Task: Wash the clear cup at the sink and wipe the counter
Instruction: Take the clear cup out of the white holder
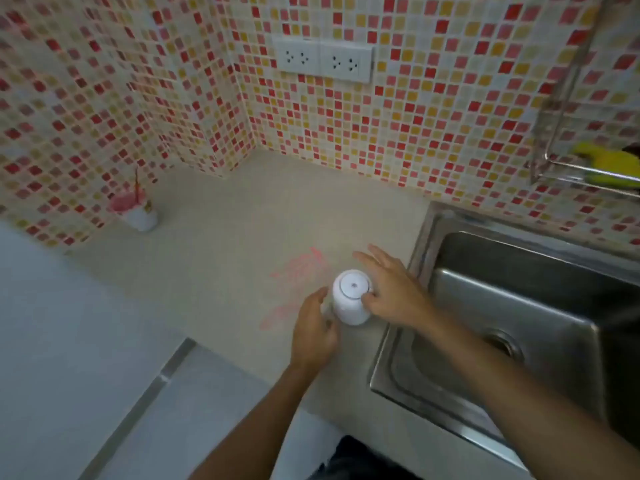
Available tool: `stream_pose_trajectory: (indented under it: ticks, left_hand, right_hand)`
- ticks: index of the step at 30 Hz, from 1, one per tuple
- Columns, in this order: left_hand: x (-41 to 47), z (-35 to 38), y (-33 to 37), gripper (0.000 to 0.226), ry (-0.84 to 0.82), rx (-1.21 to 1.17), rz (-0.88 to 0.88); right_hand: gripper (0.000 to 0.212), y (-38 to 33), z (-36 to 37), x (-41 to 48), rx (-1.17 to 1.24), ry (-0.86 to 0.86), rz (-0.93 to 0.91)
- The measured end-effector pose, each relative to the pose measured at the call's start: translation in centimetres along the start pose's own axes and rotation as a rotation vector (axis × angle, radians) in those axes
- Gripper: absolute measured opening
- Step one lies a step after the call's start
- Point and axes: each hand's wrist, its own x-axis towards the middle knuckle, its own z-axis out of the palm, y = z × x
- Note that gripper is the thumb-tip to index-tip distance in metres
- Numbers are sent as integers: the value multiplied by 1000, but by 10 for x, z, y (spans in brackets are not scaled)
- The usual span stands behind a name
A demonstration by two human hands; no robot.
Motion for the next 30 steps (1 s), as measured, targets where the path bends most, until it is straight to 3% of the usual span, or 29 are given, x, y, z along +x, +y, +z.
stream_pose_trajectory:
  ticks: [4, 7, 13, 17, 23, 27, 30]
  left_hand:
    - [4, 26, -8, 57, -71, -109, -6]
    - [9, 42, -4, 65, -6, -146, -48]
    - [17, 56, 6, 94, 95, 4, -182]
    - [19, 57, 6, 95, 70, 68, -155]
    - [17, 62, -3, 95, 71, 118, -157]
    - [18, 59, 5, 81, 99, 65, -143]
    - [18, 59, 2, 89, 101, 38, -178]
  right_hand:
    - [79, -5, 30, 0, 46, -53, -39]
    - [78, -2, 48, 3, 48, 42, 11]
    - [74, -10, 49, 12, -60, 121, 89]
    - [72, -7, 43, 13, 15, 112, 87]
    - [78, -2, 35, 12, -49, 20, -29]
    - [78, 3, 22, 18, -72, -102, -97]
    - [74, 3, 16, 26, -74, -185, -139]
